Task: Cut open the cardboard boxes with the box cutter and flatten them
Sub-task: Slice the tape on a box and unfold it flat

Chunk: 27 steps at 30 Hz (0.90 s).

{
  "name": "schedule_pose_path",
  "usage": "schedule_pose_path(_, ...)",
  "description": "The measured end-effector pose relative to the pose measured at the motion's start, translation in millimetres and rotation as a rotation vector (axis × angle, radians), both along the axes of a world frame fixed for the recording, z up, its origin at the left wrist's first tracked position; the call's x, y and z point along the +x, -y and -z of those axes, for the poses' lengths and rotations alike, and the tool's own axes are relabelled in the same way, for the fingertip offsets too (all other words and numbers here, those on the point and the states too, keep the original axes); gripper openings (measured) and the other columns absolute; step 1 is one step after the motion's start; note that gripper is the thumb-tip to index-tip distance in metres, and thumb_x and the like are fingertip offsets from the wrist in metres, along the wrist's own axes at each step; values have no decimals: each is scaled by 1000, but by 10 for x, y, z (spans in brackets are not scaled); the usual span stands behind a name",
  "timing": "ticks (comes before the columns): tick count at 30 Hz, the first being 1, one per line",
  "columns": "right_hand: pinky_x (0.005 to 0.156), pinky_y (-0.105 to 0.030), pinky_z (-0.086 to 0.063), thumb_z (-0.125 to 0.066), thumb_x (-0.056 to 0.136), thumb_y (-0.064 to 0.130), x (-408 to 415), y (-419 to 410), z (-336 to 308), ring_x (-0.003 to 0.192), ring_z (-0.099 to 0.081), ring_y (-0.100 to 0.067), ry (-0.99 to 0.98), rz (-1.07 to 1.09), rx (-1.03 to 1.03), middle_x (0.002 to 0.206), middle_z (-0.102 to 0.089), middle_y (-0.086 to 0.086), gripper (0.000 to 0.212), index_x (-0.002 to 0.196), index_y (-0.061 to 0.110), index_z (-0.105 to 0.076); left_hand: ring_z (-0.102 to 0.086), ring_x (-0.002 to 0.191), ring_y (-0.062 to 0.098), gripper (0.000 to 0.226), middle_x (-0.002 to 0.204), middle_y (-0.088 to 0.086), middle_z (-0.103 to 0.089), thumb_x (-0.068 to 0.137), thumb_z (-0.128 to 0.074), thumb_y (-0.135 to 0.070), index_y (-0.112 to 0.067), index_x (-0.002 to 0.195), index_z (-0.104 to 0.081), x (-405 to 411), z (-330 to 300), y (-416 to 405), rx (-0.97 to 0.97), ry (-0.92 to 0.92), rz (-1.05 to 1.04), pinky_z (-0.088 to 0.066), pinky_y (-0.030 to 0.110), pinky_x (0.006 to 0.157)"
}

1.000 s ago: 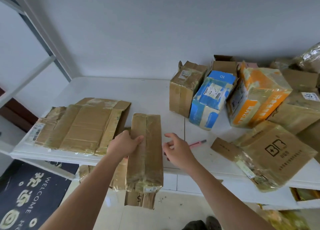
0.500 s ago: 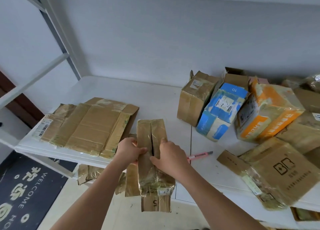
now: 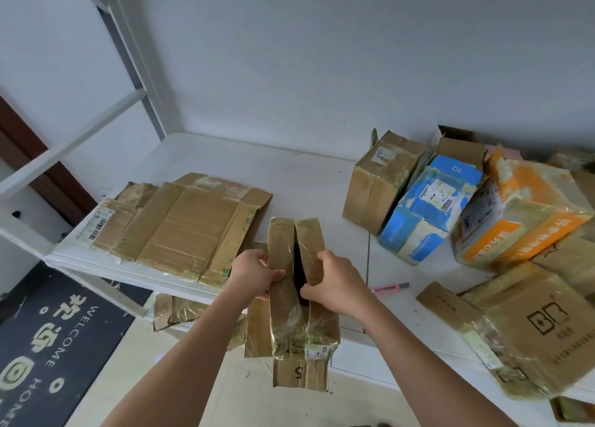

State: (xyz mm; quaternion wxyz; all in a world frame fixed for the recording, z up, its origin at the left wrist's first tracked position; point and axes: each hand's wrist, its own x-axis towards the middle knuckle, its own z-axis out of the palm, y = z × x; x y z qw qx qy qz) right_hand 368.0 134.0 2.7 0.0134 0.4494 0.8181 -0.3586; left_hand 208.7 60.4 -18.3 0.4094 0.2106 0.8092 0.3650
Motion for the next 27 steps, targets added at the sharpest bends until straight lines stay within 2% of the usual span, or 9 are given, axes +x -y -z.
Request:
schedule_pose_path(3,71,-18,-42,-75,78,38,80,-43,6,101,-55,-14,-74,11,-59,138,-51,-4,85,149,15,-35,-69,54,18,21,83,10,-69,80,-79,-7,-13,84,-60,-3,21,-12,3,-6,-6,-53,26,43)
schedule_pose_path(6,81,-19,-40,-75,77,38,132,-88,30,125,-51,-17,-121,19,-100,146,-47,-3,86,150,17,-35,-70,54,19,22,82,9,-68,80,-79,-8,-16,83,-58,-6,43,-12,-3,-28,-9,-53,26,43)
schedule_pose_path(10,65,-6,-35,-75,76,36,191,-153,63,111,-46,-4,-156,21,-162,145,-48,0,87,150,18,-34,-70,58,21,23,82,8,-67,80,-79,-5,-16,80,-58,12,67,-10,12,-57,-11,-53,27,43)
schedule_pose_path(14,64,-6,-36,-75,77,37,233,-180,98,110,-42,0,-173,21,-172,147,-48,1,86,151,19,-35,-70,62,23,24,83,8,-67,80,-79,-5,-16,80,-58,35,68,-7,17,-79,-11,-55,28,44)
schedule_pose_path(16,72,-6,-38,-75,79,43,225,-143,110,116,-47,-2,-175,14,-129,147,-48,2,87,151,19,-34,-70,64,23,23,84,8,-67,80,-79,-7,-17,80,-58,45,67,3,12,-90,-7,-56,30,46)
schedule_pose_path(19,94,-21,-43,-73,80,53,239,-60,139,132,-48,-13,-185,13,-66,150,-45,2,91,153,21,-31,-71,66,24,21,85,8,-68,81,-79,-11,-17,81,-59,69,45,14,5,-101,0,-60,35,51)
schedule_pose_path(21,88,-16,-44,-72,81,56,315,-14,154,127,-50,-11,-232,34,-163,146,-47,6,90,153,24,-29,-72,64,26,19,84,8,-69,82,-79,-15,-13,83,-61,104,22,7,-7,-123,-2,-62,41,59)
schedule_pose_path(24,82,-15,-46,-67,88,50,488,0,218,116,-53,-6,-311,93,-239,129,-50,15,68,147,28,-41,-71,60,27,27,81,6,-65,82,-79,-23,-6,89,-59,179,-1,-14,0,-181,2,-61,46,64)
schedule_pose_path(27,82,-13,-46,-55,100,25,698,-146,347,111,-61,-12,-334,269,-21,126,-61,5,35,134,20,-57,-70,65,23,40,99,2,-56,84,-77,-29,-9,105,-48,276,-30,-36,45,-144,25,-61,42,58)
